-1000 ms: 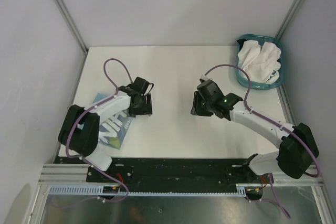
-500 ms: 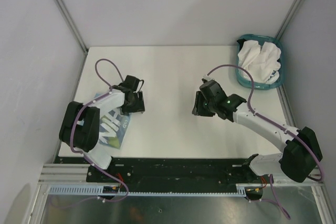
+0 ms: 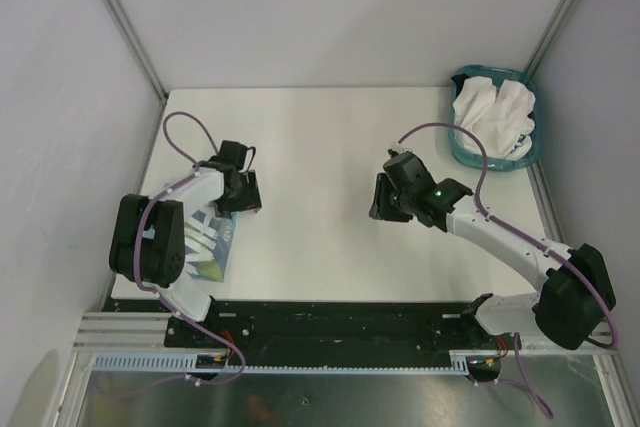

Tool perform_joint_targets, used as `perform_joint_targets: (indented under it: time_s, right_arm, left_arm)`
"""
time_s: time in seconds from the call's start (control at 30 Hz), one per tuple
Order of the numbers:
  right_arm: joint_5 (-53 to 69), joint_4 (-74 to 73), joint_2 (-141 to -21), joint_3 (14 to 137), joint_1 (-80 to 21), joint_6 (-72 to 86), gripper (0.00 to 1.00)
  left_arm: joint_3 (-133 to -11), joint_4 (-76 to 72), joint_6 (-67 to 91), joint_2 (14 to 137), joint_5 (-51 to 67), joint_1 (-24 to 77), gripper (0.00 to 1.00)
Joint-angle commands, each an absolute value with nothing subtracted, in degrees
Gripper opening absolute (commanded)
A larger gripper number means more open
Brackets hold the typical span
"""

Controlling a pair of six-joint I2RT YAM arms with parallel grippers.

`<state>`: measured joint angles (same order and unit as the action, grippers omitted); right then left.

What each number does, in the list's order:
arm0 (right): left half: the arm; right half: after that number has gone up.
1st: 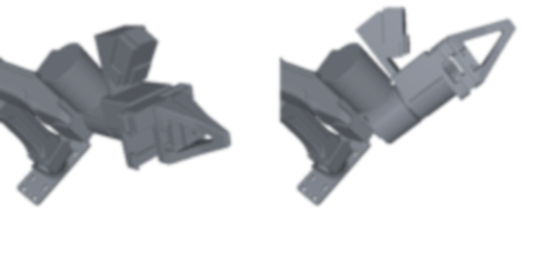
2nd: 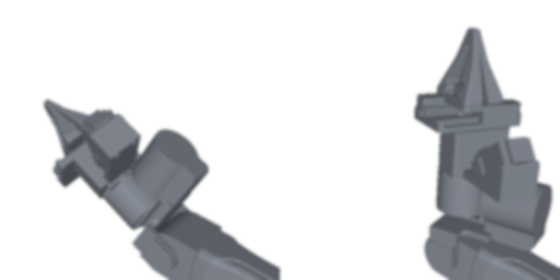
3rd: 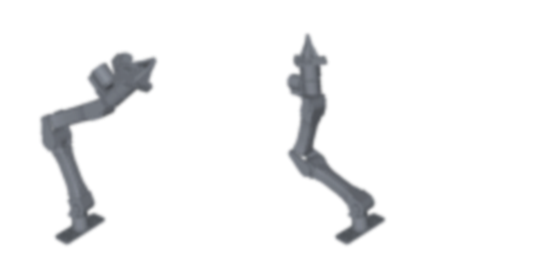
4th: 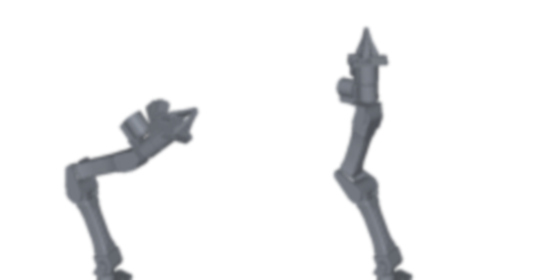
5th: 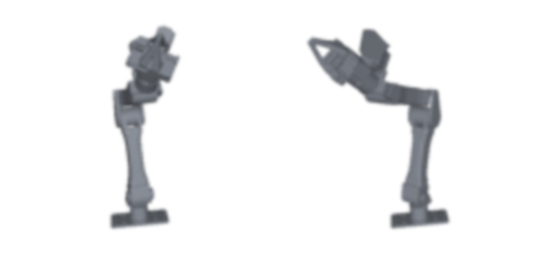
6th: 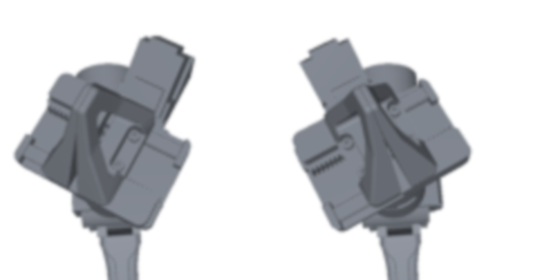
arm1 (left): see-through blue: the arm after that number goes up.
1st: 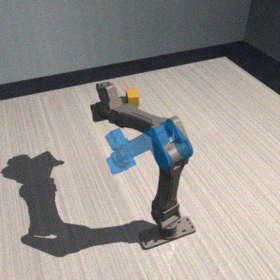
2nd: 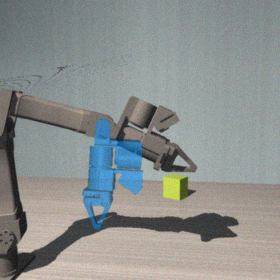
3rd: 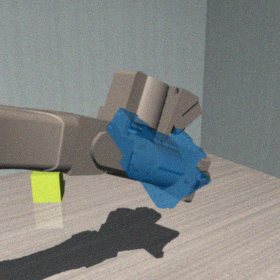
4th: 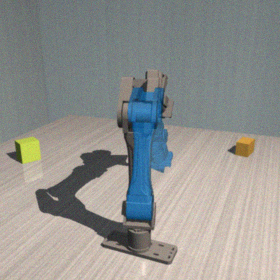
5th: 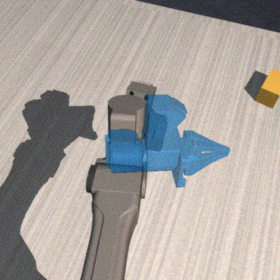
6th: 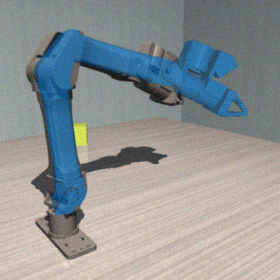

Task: Fold and stack the t-shirts
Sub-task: Put the neatly folded tshirt into the corner of the board with the left arm

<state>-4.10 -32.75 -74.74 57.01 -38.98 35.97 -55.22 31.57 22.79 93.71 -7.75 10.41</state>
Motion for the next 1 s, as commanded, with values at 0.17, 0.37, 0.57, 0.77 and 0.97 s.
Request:
perform_joint_targets:
  time_s: [0.17,0.37,0.57,0.77,0.97]
  right_arm:
    - [-4.63,-33.80,-72.11,56.69,-37.44,34.82,0.41]
    - [-4.50,-33.36,-70.54,56.67,-36.57,34.87,0.42]
    - [-6.22,-30.70,-69.85,56.69,-36.62,35.56,0.43]
    - [-8.10,-26.82,-70.42,56.69,-35.66,34.96,0.44]
    - [-7.88,-24.04,-71.67,56.68,-34.43,35.48,0.44]
  left_arm:
    - [-60.67,31.09,19.47,93.19,-4.62,10.23,0.74]
    - [-59.95,31.05,21.70,86.77,0.18,19.07,0.80]
    - [-58.33,30.14,27.73,79.13,-4.97,33.73,0.99]
    - [-60.06,28.48,27.60,75.79,-8.15,38.51,1.00]
    - [-62.25,28.38,24.47,75.58,-8.54,38.61,0.99]
